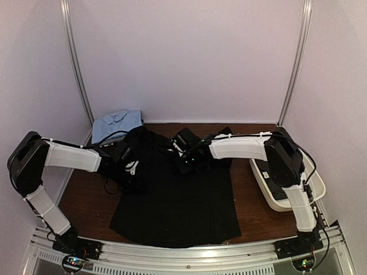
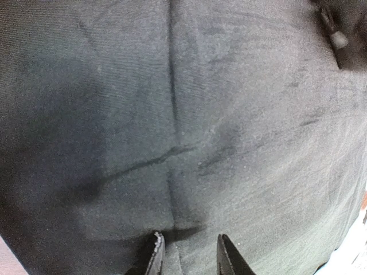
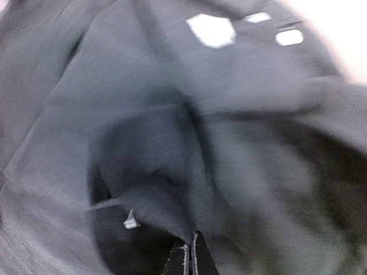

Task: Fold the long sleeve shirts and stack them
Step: Flatten out the crumpled shirt at the center of the board.

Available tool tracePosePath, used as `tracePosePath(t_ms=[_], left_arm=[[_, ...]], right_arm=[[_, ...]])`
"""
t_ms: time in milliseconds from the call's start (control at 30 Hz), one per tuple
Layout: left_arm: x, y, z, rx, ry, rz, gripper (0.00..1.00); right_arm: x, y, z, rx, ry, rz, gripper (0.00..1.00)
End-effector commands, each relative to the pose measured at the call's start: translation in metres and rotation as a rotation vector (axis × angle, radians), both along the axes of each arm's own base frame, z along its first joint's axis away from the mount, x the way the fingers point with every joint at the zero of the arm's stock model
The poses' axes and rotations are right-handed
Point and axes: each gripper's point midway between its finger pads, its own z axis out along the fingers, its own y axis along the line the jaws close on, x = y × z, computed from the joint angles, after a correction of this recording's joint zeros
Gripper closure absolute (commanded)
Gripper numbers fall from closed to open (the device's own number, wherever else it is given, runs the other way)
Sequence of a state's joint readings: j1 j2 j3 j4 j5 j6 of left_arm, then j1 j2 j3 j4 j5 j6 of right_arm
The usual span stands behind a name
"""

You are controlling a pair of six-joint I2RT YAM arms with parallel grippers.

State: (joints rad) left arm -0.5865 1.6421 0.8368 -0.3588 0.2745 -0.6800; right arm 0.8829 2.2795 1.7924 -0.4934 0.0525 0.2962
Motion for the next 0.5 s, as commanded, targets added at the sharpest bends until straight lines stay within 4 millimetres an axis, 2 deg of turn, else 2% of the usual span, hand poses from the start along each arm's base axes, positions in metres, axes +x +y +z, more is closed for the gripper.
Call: tracePosePath(t_ms=[0, 100, 167, 267, 367, 467], left_arm=[[-0.018, 0.011, -0.013, 0.036, 0.052, 0.004, 0.67], [-0.021, 0.013, -0.013, 0.040, 0.053, 0.005, 0.67], [-0.022, 0.014, -0.013, 0.042, 0.055, 0.005, 0.67], [-0.023, 0.014, -0.012, 0.038, 0.055, 0.007, 0.67], [-0.022, 0.015, -0.011, 0.040, 0.053, 0.007, 0.68], [-0.022, 0.015, -0.010, 0.042, 0.048, 0.006, 0.68]], right_arm=[[0.048, -0.060, 0.066, 0.034, -0.110, -0.152, 1.00], [0.083, -0.114, 0.091, 0.035, -0.156, -0.262, 1.00], [0.109, -0.163, 0.106, 0.016, -0.195, -0.366, 1.00], [0.138, -0.232, 0.126, -0.027, -0.246, -0.517, 1.00], [0.157, -0.292, 0.145, -0.056, -0.280, -0.649, 1.00], [0.165, -0.335, 0.158, -0.053, -0.296, -0.738, 1.00]])
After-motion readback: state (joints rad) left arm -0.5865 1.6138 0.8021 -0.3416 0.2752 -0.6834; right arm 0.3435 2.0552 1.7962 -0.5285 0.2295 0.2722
